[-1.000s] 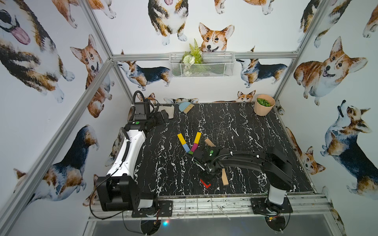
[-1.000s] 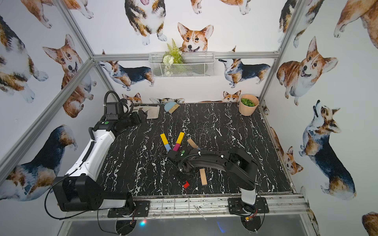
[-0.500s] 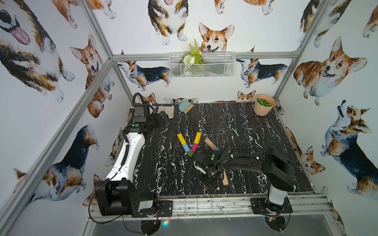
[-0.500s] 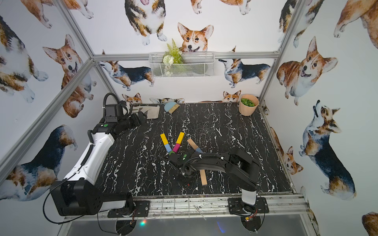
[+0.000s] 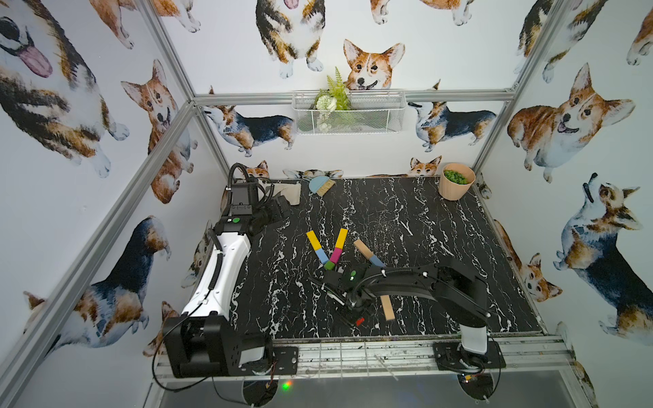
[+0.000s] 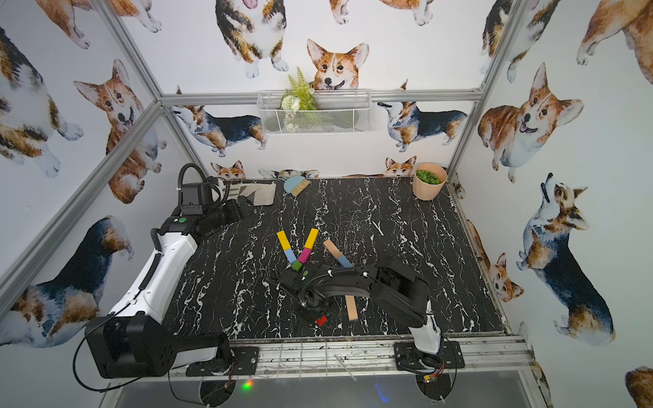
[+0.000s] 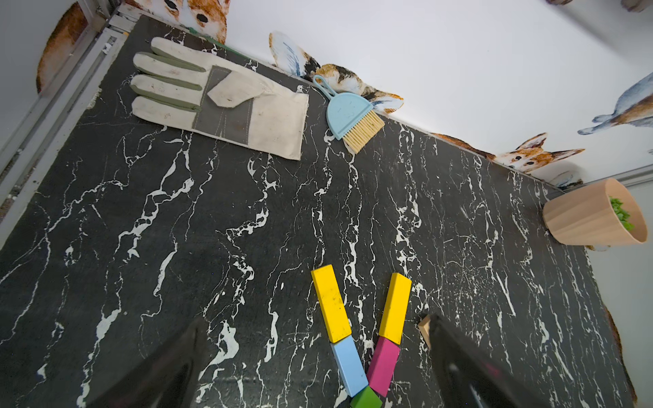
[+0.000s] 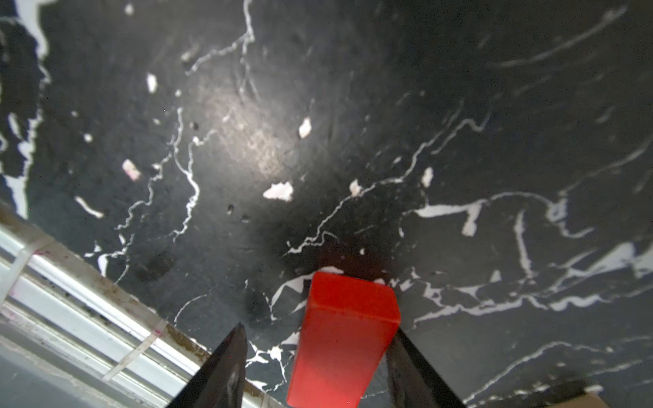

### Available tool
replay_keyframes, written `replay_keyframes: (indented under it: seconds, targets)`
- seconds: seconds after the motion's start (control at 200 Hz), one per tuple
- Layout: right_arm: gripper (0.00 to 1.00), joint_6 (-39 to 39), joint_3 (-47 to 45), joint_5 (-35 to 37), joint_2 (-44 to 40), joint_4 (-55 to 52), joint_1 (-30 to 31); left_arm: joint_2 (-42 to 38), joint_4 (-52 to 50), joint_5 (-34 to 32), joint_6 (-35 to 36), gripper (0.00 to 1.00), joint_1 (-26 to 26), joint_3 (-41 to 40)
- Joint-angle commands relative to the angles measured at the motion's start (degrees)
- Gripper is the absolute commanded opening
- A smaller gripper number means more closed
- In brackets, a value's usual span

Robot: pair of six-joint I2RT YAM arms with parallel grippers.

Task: Assemble the letter v with building blocks
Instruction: Pick up the building block from the center of the board.

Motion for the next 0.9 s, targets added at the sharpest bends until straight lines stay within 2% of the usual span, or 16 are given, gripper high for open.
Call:
replay_keyframes:
  seconds: [0.0,0.185,0.4,0.616,0.896]
  targets:
    - [0.58,1.05,1.55,2.51,1.35,-3.50,0.09,-0.60,0.99,-0.98,1.07,1.00,0.11,-0.34]
    - [0.38,1.79,3.15,3.96,2.53,-5.42,0.11,-0.98,1.07,-1.40,1.48,1.00,0.13,-0.78]
    - [0.23,2.63,3.81,6.82,2.08,-6.48,0.09,-1.13,1.01,-1.26,1.48,1.00,0.14,-0.94]
    - [0.19,4.92,7.17,10.79,-1.77,-8.33,-1.76,-1.97,1.45,-0.51,1.48,1.00,0.13,-1.15]
    - [0.18,15.44,6.67,12.44,-8.71,-7.76,-14.69,-2.82,2.59,2.60,1.88,1.00,0.06,-1.56]
